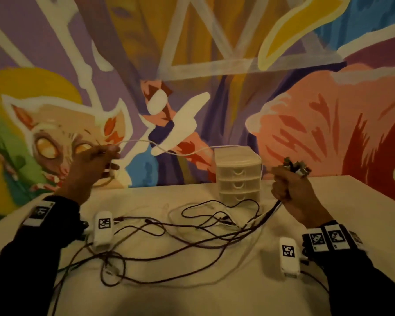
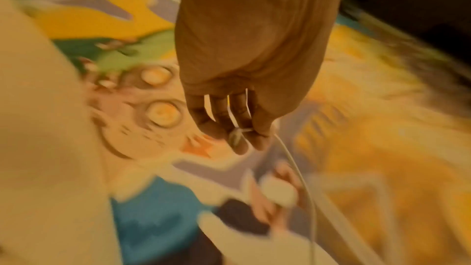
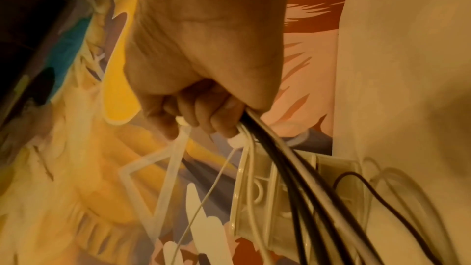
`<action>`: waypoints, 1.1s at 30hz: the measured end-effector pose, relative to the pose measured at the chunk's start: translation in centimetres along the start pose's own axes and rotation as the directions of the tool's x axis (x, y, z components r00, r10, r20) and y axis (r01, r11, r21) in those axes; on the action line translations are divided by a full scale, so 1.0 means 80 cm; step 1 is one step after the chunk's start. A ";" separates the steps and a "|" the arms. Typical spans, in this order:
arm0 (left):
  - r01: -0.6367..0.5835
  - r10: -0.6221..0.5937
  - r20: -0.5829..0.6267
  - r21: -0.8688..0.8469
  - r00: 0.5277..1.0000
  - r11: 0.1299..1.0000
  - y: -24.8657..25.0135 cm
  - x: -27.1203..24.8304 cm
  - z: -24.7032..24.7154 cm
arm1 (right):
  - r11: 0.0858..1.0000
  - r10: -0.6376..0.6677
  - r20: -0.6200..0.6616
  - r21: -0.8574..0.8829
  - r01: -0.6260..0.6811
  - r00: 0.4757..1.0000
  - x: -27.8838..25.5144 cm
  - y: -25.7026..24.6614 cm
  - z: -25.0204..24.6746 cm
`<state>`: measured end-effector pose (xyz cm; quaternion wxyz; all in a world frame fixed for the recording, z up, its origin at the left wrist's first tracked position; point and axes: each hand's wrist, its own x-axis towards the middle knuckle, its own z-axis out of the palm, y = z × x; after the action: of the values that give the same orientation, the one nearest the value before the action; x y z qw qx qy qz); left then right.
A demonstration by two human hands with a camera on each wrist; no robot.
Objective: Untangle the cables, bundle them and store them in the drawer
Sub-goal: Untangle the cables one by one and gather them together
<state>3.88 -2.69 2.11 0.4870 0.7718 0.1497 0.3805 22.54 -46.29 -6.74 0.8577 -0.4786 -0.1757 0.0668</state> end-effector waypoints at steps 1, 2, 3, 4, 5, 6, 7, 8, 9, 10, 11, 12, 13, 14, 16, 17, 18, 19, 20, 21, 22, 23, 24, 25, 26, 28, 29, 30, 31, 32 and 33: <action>0.058 -0.054 -0.040 0.088 0.998 0.994 -0.013 0.007 -0.037 | 0.999 -0.018 -0.041 0.043 0.019 0.999 -0.001 -0.001 0.003; 0.143 -0.130 -0.067 0.249 0.989 0.958 -0.031 0.013 -0.072 | 0.996 -0.028 -0.072 0.082 0.034 0.997 -0.003 0.000 0.006; 0.243 -0.222 -0.100 0.419 0.970 0.875 -0.052 0.017 -0.102 | 0.993 -0.037 -0.096 0.110 0.048 0.995 -0.004 0.002 0.008; 0.346 -0.316 -0.153 0.554 0.936 0.757 -0.071 0.019 -0.121 | 0.991 -0.044 -0.117 0.123 0.058 0.992 -0.006 0.004 0.011; 0.360 -0.314 -0.189 0.632 0.930 0.686 -0.082 0.020 -0.128 | 0.989 -0.047 -0.128 0.131 0.064 0.991 -0.007 0.005 0.015; 0.303 -0.274 -0.153 0.667 0.950 0.681 -0.080 0.015 -0.119 | 0.988 -0.052 -0.130 0.136 0.070 0.990 -0.011 0.004 0.022; 0.181 -0.191 -0.058 0.662 0.980 0.727 -0.070 0.004 -0.097 | 0.989 -0.057 -0.125 0.128 0.073 0.990 -0.014 0.004 0.031; 0.035 -0.060 0.021 0.606 0.998 0.794 -0.045 -0.016 -0.069 | 0.991 -0.062 -0.117 0.107 0.075 0.991 -0.017 0.003 0.040; -0.075 0.032 0.094 0.500 0.995 0.863 -0.021 -0.037 -0.034 | 0.994 -0.064 -0.105 0.085 0.074 0.992 -0.020 0.002 0.051; -0.187 0.097 0.226 0.419 0.969 0.889 0.014 -0.066 0.004 | 0.995 -0.068 -0.082 0.064 0.074 0.994 -0.023 0.000 0.061; -0.286 0.142 0.379 0.356 0.914 0.890 0.053 -0.097 0.039 | 0.996 -0.075 -0.051 0.046 0.078 0.996 -0.025 -0.002 0.071; -0.351 0.151 0.523 0.308 0.839 0.884 0.084 -0.123 0.072 | 0.996 -0.086 -0.013 0.026 0.087 0.996 -0.027 -0.006 0.082; -0.407 0.139 0.636 0.297 0.759 0.864 0.108 -0.142 0.108 | 0.996 -0.093 0.022 0.002 0.093 0.995 -0.029 -0.009 0.092; -0.470 0.131 0.724 0.288 0.677 0.835 0.121 -0.151 0.137 | 0.995 -0.096 0.047 -0.020 0.097 0.994 -0.031 -0.014 0.100; -0.514 0.078 0.817 0.282 0.571 0.810 0.124 -0.161 0.201 | 0.995 -0.092 0.074 -0.034 0.094 0.993 -0.036 -0.026 0.116; -0.526 0.059 0.838 0.284 0.543 0.801 0.115 -0.159 0.227 | 0.996 -0.090 0.079 -0.023 0.092 0.993 -0.039 -0.035 0.122; -0.542 0.079 0.846 0.264 0.527 0.798 0.108 -0.158 0.250 | 0.996 -0.094 0.080 -0.006 0.095 0.992 -0.041 -0.045 0.126; -0.545 0.114 0.837 0.240 0.535 0.803 0.097 -0.152 0.267 | 0.995 -0.103 0.076 0.009 0.102 0.992 -0.042 -0.055 0.127; -0.511 0.131 0.824 0.209 0.551 0.834 0.087 -0.144 0.278 | 0.993 -0.117 0.066 0.018 0.116 0.991 -0.042 -0.064 0.124; -0.460 0.131 0.814 0.180 0.566 0.870 0.081 -0.136 0.283 | 0.992 -0.128 0.046 0.027 0.127 0.991 -0.042 -0.074 0.118; -0.435 0.140 0.804 0.159 0.579 0.886 0.076 -0.126 0.281 | 0.990 -0.132 0.016 0.042 0.131 0.991 -0.042 -0.081 0.110; -0.439 0.154 0.803 0.145 0.575 0.887 0.077 -0.117 0.272 | 0.989 -0.132 -0.022 0.061 0.133 0.991 -0.041 -0.088 0.100; -0.449 0.156 0.814 0.139 0.559 0.883 0.082 -0.106 0.259 | 0.987 -0.132 -0.062 0.083 0.137 0.989 -0.040 -0.091 0.088; -0.442 0.128 0.823 0.160 0.553 0.882 0.084 -0.094 0.245 | 0.984 -0.133 -0.102 0.103 0.144 0.986 -0.038 -0.091 0.077; -0.420 0.088 0.827 0.188 0.555 0.888 0.087 -0.081 0.230 | 0.981 -0.139 -0.136 0.115 0.155 0.981 -0.037 -0.089 0.068; -0.383 0.009 0.833 0.245 0.554 0.890 0.088 -0.059 0.199 | 0.977 -0.153 -0.182 0.122 0.177 0.971 -0.036 -0.082 0.057; -0.377 -0.023 0.837 0.270 0.546 0.886 0.086 -0.049 0.183 | 0.975 -0.155 -0.197 0.126 0.182 0.968 -0.036 -0.079 0.054; -0.358 -0.065 0.845 0.294 0.531 0.886 0.082 -0.042 0.168 | 0.974 -0.152 -0.218 0.131 0.184 0.964 -0.036 -0.075 0.050; -0.331 -0.119 0.852 0.322 0.510 0.887 0.078 -0.038 0.152 | 0.973 -0.149 -0.245 0.138 0.186 0.958 -0.035 -0.072 0.045; -0.292 -0.166 0.855 0.341 0.492 0.893 0.073 -0.036 0.137 | 0.971 -0.142 -0.270 0.149 0.187 0.952 -0.034 -0.068 0.038; -0.239 -0.200 0.852 0.348 0.484 0.907 0.067 -0.036 0.122 | 0.970 -0.130 -0.288 0.161 0.182 0.949 -0.033 -0.065 0.031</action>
<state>8.40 -13.21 3.18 0.3110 0.9437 -0.0494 -0.1014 18.92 -47.80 -1.81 0.9172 -0.3857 -0.0852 -0.0525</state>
